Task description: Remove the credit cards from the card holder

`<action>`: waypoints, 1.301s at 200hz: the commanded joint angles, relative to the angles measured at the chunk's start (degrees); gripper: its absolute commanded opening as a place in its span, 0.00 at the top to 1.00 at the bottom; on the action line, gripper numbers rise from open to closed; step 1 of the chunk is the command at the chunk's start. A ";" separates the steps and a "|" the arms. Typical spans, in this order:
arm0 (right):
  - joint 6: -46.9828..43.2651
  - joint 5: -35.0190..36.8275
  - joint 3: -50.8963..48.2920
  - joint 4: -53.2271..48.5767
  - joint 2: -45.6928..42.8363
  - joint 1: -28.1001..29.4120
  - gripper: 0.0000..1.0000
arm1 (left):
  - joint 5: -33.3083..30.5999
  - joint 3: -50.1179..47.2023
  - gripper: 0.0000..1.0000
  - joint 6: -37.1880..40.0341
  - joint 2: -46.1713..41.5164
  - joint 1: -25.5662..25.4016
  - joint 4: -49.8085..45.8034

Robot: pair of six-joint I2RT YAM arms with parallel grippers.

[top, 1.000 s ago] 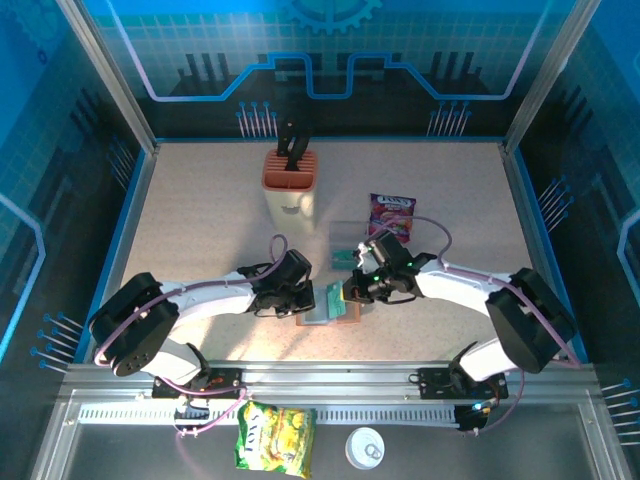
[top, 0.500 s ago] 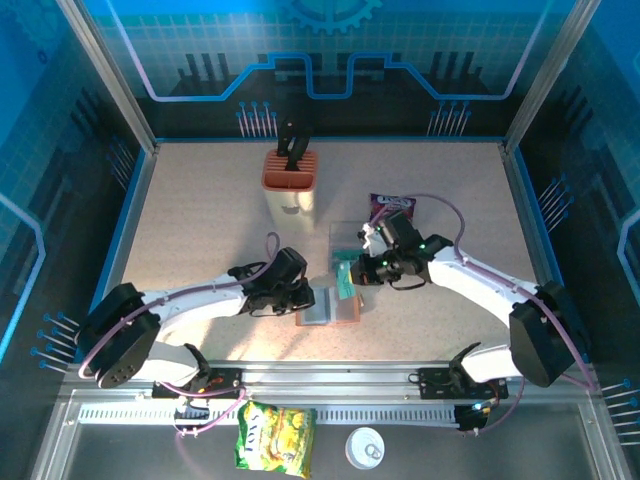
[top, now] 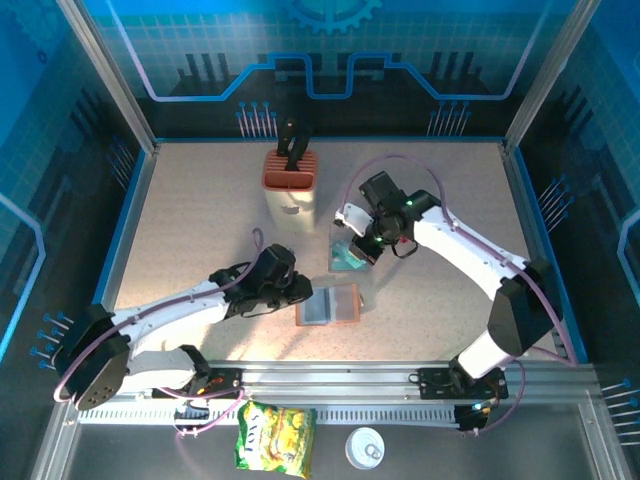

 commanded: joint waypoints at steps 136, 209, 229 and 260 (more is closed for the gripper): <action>-26.11 7.97 22.35 -15.47 21.91 -1.00 1.00 | -3.74 -4.64 0.68 -1.31 -8.03 1.72 -3.52; -26.24 8.36 20.33 -13.47 25.37 -0.89 0.93 | -3.33 -8.13 0.66 -3.62 -9.08 1.70 -1.15; -25.52 8.77 19.60 -12.66 24.00 -0.85 0.87 | -2.62 -8.32 0.66 -3.23 -8.28 1.75 -0.34; -23.47 9.39 17.62 -11.68 20.16 -0.30 0.82 | -1.16 -9.44 0.66 -3.95 -5.95 1.80 3.30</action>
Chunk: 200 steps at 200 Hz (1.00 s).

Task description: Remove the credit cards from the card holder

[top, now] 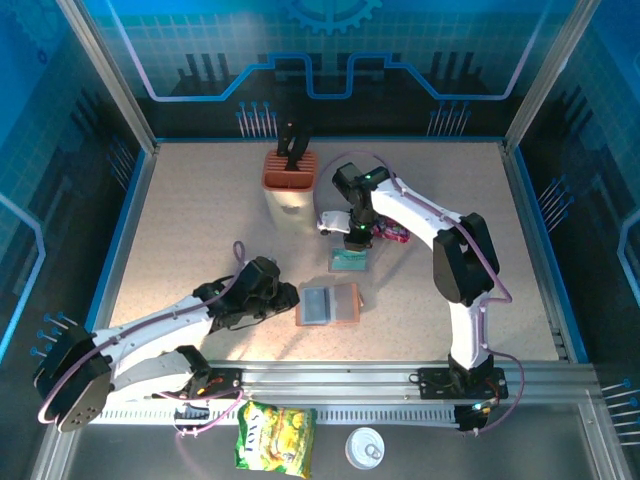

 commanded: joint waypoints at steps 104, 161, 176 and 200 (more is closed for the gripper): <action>33.04 -3.38 -17.89 14.96 -20.55 5.52 0.78 | 1.54 -1.13 0.81 -0.98 7.14 0.44 4.86; 63.12 -10.28 -32.07 28.34 -28.23 7.45 0.86 | 3.11 -0.28 0.96 0.68 10.21 0.45 5.82; 68.66 -12.40 -36.54 33.12 -29.87 7.93 0.87 | 3.14 0.05 0.96 1.03 11.01 0.53 5.45; 75.66 -17.10 -43.27 42.33 -32.29 8.45 0.87 | 3.95 0.08 0.96 1.67 11.56 0.47 6.36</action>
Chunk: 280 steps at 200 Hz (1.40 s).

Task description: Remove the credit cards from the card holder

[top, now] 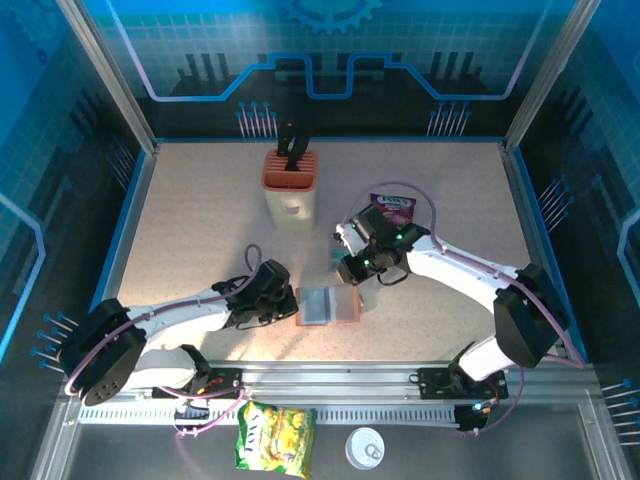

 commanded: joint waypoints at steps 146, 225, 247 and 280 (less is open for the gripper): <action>26.47 -13.76 -4.48 16.13 5.58 4.73 0.81 | 3.08 2.16 0.99 2.14 3.80 0.43 2.72; 27.20 -13.90 -3.47 15.83 8.85 5.57 0.74 | 2.34 1.04 0.99 1.67 3.92 0.42 1.82; 27.29 -14.26 -3.19 16.06 9.55 5.78 0.73 | 2.21 0.75 0.99 1.66 3.82 0.40 1.71; 27.21 -14.59 -2.37 15.55 10.78 5.97 0.73 | 2.34 0.28 0.99 1.59 4.08 0.40 1.87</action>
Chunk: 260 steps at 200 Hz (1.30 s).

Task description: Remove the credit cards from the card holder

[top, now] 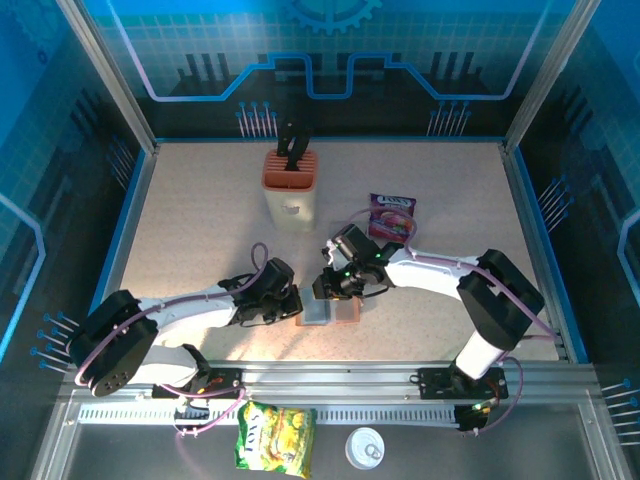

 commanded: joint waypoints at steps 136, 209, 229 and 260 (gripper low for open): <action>1.20 -2.05 2.60 -2.56 5.10 1.74 0.68 | 0.35 -1.09 0.99 0.50 1.86 0.47 -0.48; -0.06 1.00 3.25 -5.95 5.71 1.74 0.68 | 0.16 -0.64 0.99 0.87 1.68 0.40 -1.37; -0.78 2.29 3.55 -7.61 5.32 1.68 0.68 | 0.16 -0.43 0.99 1.11 1.66 0.50 -1.77; -1.40 2.98 3.59 -8.64 5.22 1.48 0.69 | -0.01 -0.11 0.99 1.37 1.34 0.54 -2.52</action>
